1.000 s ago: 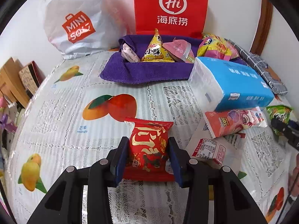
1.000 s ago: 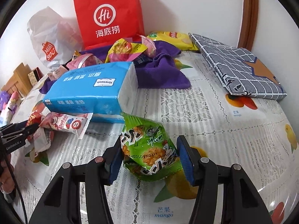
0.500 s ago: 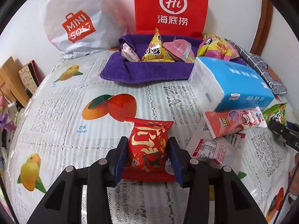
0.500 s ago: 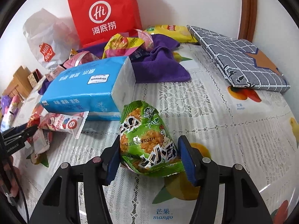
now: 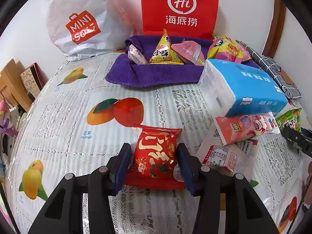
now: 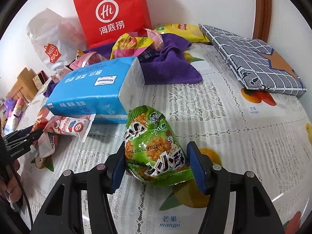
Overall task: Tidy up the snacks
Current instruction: 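Lift both held packets and carry them toward the purple towel, then lower the red packet and green snack bag onto the purple towel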
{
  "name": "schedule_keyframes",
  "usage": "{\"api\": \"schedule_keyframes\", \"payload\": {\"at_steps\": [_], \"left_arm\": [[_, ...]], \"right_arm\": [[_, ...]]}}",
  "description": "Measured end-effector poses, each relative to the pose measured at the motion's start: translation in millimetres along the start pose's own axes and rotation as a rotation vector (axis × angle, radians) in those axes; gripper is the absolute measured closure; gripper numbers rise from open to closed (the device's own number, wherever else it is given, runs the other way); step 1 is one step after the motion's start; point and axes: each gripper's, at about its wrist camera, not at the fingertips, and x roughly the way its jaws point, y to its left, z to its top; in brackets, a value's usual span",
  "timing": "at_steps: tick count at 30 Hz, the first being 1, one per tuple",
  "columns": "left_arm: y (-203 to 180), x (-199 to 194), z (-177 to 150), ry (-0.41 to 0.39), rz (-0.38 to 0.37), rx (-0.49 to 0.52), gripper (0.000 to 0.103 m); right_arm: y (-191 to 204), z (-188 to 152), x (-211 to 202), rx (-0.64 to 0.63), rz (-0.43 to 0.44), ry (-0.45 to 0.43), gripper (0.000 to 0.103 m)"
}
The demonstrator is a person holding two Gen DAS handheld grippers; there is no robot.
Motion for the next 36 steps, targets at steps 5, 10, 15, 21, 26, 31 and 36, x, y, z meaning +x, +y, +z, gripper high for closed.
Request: {"api": "schedule_keyframes", "payload": {"at_steps": [5,10,15,21,26,31,36], "left_arm": [[-0.1,-0.1,0.2,0.0,0.001,-0.001,0.056],[-4.0,-1.4,0.2,-0.005,0.001,0.01,0.061],[-4.3,-3.5,0.1,0.002,-0.015,0.014,0.063],[-1.2,-24.7,3.2,0.005,-0.059,0.01,0.063],[-6.5,-52.2,21.6,-0.03,-0.118,0.017,0.063],[-17.3,-68.6,46.1,-0.045,-0.203,0.011,0.063],[-27.8,-75.9,70.6,-0.044,-0.269,0.006,0.063]], "right_arm": [[-0.3,-0.2,-0.3,0.009,0.001,-0.003,0.044],[-0.1,-0.5,-2.5,0.007,0.006,-0.017,0.046],[0.8,0.1,-7.2,-0.01,0.039,-0.037,0.048],[-3.0,5.1,-24.5,0.023,0.065,-0.055,0.048],[5.3,24.3,-54.1,0.0,0.06,-0.112,0.048],[22.2,50.1,-78.2,-0.032,0.053,-0.155,0.048],[36.7,72.1,-89.1,-0.043,0.07,-0.183,0.048]]}}
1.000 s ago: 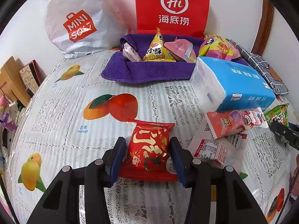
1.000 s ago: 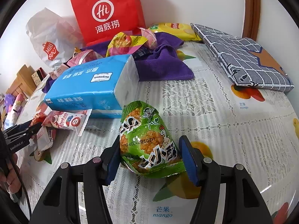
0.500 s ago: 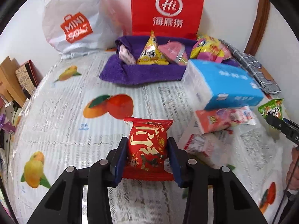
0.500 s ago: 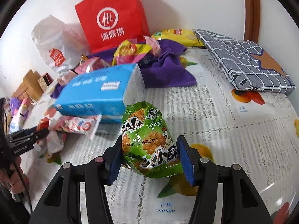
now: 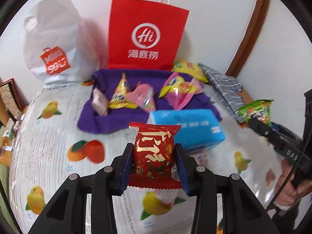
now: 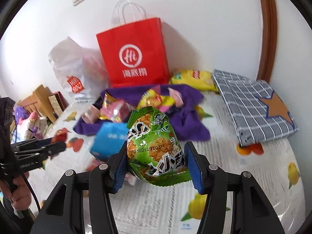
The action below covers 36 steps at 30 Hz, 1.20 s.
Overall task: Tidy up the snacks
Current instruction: 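Lower the red packet and green snack bag onto the purple towel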
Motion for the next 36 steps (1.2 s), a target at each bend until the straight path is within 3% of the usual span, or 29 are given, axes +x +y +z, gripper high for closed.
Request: {"api": "schedule_keyframes", "payload": {"at_steps": [11,26,30,36], "left_arm": [[-1.7,-2.0,63.6,-0.034,0.001,0.005,0.063],[48.6,27.8,142.5,-0.063,0.046,-0.056,0.063],[55.6,45.4,159.8,-0.054,0.037,-0.071,0.063],[60.7,86.6,166.2,0.003,0.023,-0.084,0.063]], "right_arm": [[23.0,64.1,18.4,-0.027,0.007,-0.039,0.048],[15.9,137.1,80.4,-0.002,-0.016,-0.022,0.048],[13.7,145.8,96.2,-0.004,-0.016,-0.016,0.048],[3.3,134.2,142.5,-0.001,-0.012,0.078,0.048]]}}
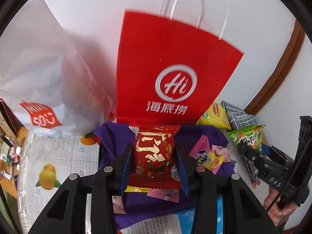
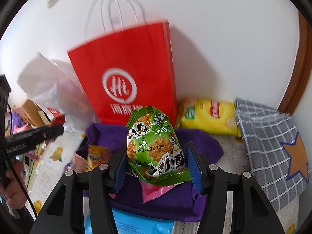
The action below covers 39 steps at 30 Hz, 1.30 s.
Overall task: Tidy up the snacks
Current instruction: 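Lower the red packet and green snack bag onto the purple towel, then open both grippers to release the packets on the towel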
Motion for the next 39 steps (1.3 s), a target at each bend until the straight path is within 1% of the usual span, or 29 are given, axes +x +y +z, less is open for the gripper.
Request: {"api": "schedule_keyframes", "payload": {"at_steps": [2,4,7,12,16,19,22,25,28,30,33,34,36,39], "left_arm": [[3.0,15.4,-3.9,0.032,0.0,-0.008,0.063],[1.9,25.3,-4.8,0.064,0.007,0.002,0.063],[-0.2,28.8,-8.1,0.064,-0.008,0.007,0.063],[-6.6,38.1,-16.0,0.091,-0.017,0.025,0.063],[-7.6,48.1,-20.0,0.121,-0.031,0.014,0.063],[-8.2,53.5,-21.3,0.137,-0.032,0.011,0.063],[-8.8,57.9,-22.7,0.149,-0.031,0.01,0.062],[-9.4,62.5,-24.0,0.163,-0.036,0.006,0.062],[-9.6,68.0,-25.9,0.176,-0.034,0.005,0.062],[-9.5,71.8,-26.8,0.186,-0.035,-0.001,0.062],[-9.0,76.9,-28.0,0.205,-0.037,-0.011,0.062],[-8.3,76.7,-27.7,0.206,-0.037,-0.016,0.062],[-8.3,74.7,-27.6,0.199,-0.038,-0.016,0.057],[-9.1,66.6,-25.4,0.168,-0.033,-0.012,0.05]], "right_arm": [[-4.3,-1.9,18.6,-0.002,0.001,0.064,0.048],[-6.2,-4.1,26.3,-0.007,0.002,0.075,0.048],[-7.5,-9.2,38.5,-0.022,-0.014,0.106,0.048],[-12.1,-14.6,53.0,-0.01,-0.023,0.149,0.048],[-11.4,-17.3,58.9,-0.024,-0.023,0.173,0.047],[-7.6,-17.5,57.1,-0.056,-0.041,0.163,0.047],[-6.0,-17.2,54.4,-0.072,-0.033,0.16,0.047],[-7.0,-14.4,49.3,-0.066,-0.038,0.147,0.047],[-7.9,-10.5,38.0,-0.054,-0.022,0.12,0.047],[-8.0,-8.5,32.0,-0.049,-0.015,0.102,0.045],[-5.5,-5.9,24.0,-0.049,-0.012,0.079,0.044],[-4.2,-5.1,22.4,-0.051,-0.011,0.077,0.044],[-2.0,-4.9,20.7,-0.053,-0.006,0.074,0.044],[2.4,-4.2,18.5,-0.064,-0.003,0.07,0.044]]}}
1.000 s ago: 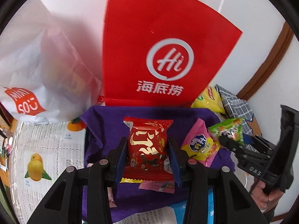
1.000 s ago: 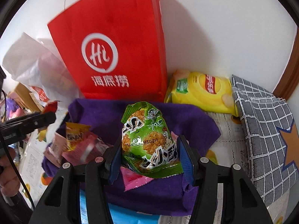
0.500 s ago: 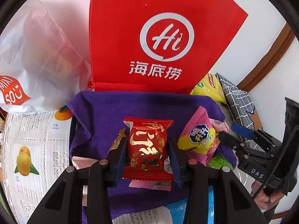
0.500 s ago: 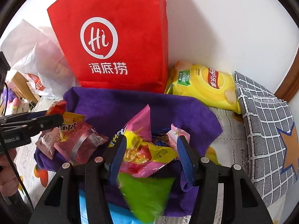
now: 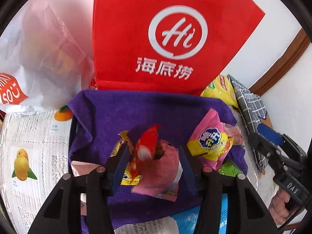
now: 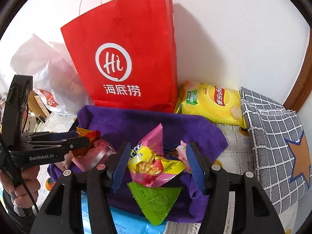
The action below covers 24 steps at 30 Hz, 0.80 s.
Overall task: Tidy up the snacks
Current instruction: 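Open both grippers to release the packets on the towel, then move both open tools back toward the remaining snacks by the tissue pack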
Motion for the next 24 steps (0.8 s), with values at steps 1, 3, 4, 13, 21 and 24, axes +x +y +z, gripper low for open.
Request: {"api": "schedule_keyframes", "payload": {"at_steps": [1,3,4,13,21,24], "left_arm": [[0.3,-2.7,0.4,-0.008,0.001,-0.002,0.048],[0.6,-8.4,1.3,-0.017,-0.001,0.0,0.048],[1.1,-11.5,1.8,-0.022,-0.003,0.001,0.048],[-2.3,-52.7,2.9,-0.102,-0.035,0.012,0.048],[-14.3,-105.2,-14.6,-0.163,0.001,0.044,0.048],[-12.4,-121.2,-33.9,-0.168,0.027,0.062,0.048]], "right_arm": [[1.9,0.2,-0.7,-0.005,-0.001,0.0,0.044],[5.2,0.6,-3.6,-0.012,-0.001,-0.004,0.044],[7.2,0.7,-6.8,-0.016,-0.003,-0.011,0.044],[21.1,-7.9,-43.6,-0.014,-0.049,-0.081,0.044],[30.6,-49.2,-88.4,-0.008,-0.01,-0.114,0.046],[41.0,-68.8,-97.2,-0.037,0.017,-0.092,0.051]]}}
